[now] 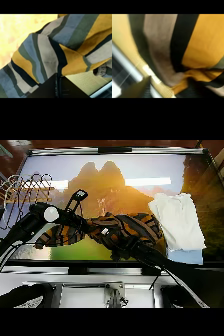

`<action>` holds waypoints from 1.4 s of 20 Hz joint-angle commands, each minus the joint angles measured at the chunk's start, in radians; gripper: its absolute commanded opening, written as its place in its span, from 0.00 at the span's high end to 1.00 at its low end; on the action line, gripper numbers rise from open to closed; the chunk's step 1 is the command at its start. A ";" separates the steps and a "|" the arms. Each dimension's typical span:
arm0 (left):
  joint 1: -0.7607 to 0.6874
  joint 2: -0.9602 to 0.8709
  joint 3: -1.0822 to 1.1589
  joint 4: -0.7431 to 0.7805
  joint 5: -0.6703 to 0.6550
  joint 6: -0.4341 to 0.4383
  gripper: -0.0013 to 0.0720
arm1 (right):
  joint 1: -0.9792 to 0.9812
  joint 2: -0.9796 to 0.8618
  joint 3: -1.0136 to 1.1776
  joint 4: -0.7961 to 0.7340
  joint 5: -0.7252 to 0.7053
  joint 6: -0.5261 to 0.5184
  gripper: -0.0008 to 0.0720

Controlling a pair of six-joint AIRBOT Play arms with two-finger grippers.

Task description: Fold the shirts.

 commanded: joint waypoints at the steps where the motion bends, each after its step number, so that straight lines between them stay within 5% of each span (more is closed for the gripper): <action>1: 0.003 0.001 0.000 -0.005 -0.003 -0.014 0.93 | 0.010 -0.029 0.005 -0.182 0.040 0.156 0.87; 6: 0.090 0.035 0.064 0.000 -0.034 -0.014 0.93 | 0.010 0.176 0.096 -0.388 -0.031 0.201 0.92; 11: 0.186 0.202 0.376 0.000 -0.038 -0.014 0.93 | 0.009 0.513 0.285 -0.719 -0.058 0.257 0.92; 15: 0.239 0.325 0.708 0.000 0.120 -0.105 0.93 | 0.009 0.599 0.541 -1.128 -0.073 0.458 0.92; 17: 0.270 0.368 0.821 0.000 0.211 -0.145 0.93 | 0.009 0.599 0.682 -1.216 -0.058 0.563 0.92; 21: 0.341 0.427 0.877 0.019 0.174 -0.152 0.93 | 0.009 0.599 0.807 -1.158 -0.084 0.584 0.92; 25: 0.372 0.421 0.768 0.060 -0.175 -0.217 0.93 | 0.009 0.564 0.806 -0.853 -0.437 0.564 0.92; 28: 0.371 0.453 0.500 0.059 -0.234 -0.227 0.93 | 0.009 0.520 0.697 -0.647 -0.591 0.511 0.91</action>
